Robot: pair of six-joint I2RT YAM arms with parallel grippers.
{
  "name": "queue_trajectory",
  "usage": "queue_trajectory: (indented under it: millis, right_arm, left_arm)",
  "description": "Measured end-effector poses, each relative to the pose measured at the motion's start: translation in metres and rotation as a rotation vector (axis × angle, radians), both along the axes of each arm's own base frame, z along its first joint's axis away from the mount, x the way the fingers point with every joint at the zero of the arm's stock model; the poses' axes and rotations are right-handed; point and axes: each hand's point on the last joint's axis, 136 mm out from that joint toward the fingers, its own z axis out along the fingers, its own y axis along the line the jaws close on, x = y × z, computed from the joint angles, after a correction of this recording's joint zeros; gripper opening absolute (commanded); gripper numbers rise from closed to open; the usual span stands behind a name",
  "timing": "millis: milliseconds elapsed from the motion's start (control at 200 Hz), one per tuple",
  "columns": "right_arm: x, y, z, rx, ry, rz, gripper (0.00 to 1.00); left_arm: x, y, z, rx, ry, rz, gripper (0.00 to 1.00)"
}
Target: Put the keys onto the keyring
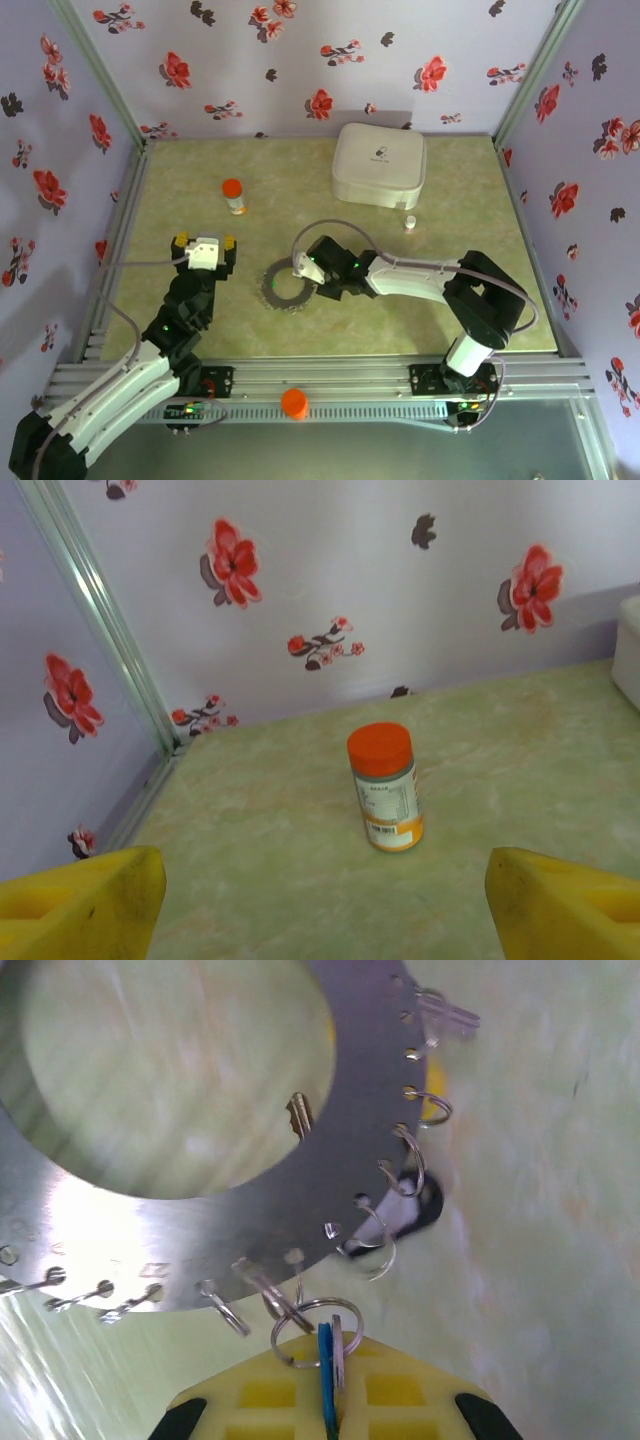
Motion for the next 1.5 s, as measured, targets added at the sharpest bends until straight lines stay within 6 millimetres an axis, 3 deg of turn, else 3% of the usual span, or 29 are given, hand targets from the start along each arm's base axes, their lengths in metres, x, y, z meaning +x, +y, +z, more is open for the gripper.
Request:
queue_trajectory:
  millis: [200, 340, 470, 570, 675, 790, 870, 940, 1055, 1130, 1190, 1375, 1500]
  right_arm:
    - [0.003, -0.047, -0.015, -0.247, -0.067, 0.033, 0.05]
    - [0.005, -0.081, -0.024, -0.372, -0.078, 0.026, 0.24]
    - [0.012, -0.109, -0.015, -0.427, -0.096, -0.033, 0.37]
    - [0.017, -0.120, 0.007, -0.349, -0.114, -0.120, 0.47]
    - [0.031, -0.131, 0.049, -0.110, -0.185, -0.280, 0.60]
    - [0.056, -0.156, 0.097, 0.218, -0.299, -0.528, 0.63]
    - [0.073, -0.176, 0.112, 0.367, -0.379, -0.666, 0.65]
    - [0.085, -0.197, 0.103, 0.420, -0.423, -0.776, 0.65]
    - [0.096, -0.242, 0.057, 0.386, -0.448, -0.953, 0.64]
    - [0.095, -0.261, 0.027, 0.347, -0.457, -1.013, 0.65]
    - [0.095, -0.269, 0.014, 0.351, -0.465, -1.035, 0.65]
    - [0.118, -0.296, 0.026, 0.499, -0.563, -1.142, 0.65]
    - [0.129, -0.306, 0.042, 0.627, -0.609, -1.171, 0.66]
  left_arm:
    - [0.009, 0.006, -0.020, 0.015, 0.066, 0.033, 1.00]
    - [0.014, 0.016, -0.023, 0.015, 0.085, 0.061, 1.00]
    - [0.020, 0.029, -0.027, 0.025, 0.114, 0.115, 1.00]
    - [0.025, 0.047, -0.034, 0.037, 0.143, 0.180, 1.00]
    - [0.030, 0.067, -0.042, 0.042, 0.168, 0.250, 1.00]
    - [0.036, 0.086, -0.052, 0.018, 0.189, 0.314, 1.00]
    - [0.040, 0.095, -0.064, 0.003, 0.213, 0.344, 1.00]
    - [0.044, 0.100, -0.077, -0.011, 0.233, 0.357, 1.00]
    - [0.050, 0.103, -0.103, -0.007, 0.287, 0.359, 1.00]
    - [0.056, 0.102, -0.108, -0.020, 0.284, 0.340, 1.00]
    - [0.061, 0.102, -0.108, -0.034, 0.271, 0.330, 1.00]
    - [0.077, 0.106, -0.114, -0.093, 0.230, 0.295, 1.00]
    - [0.086, 0.105, -0.140, -0.110, 0.265, 0.275, 1.00]
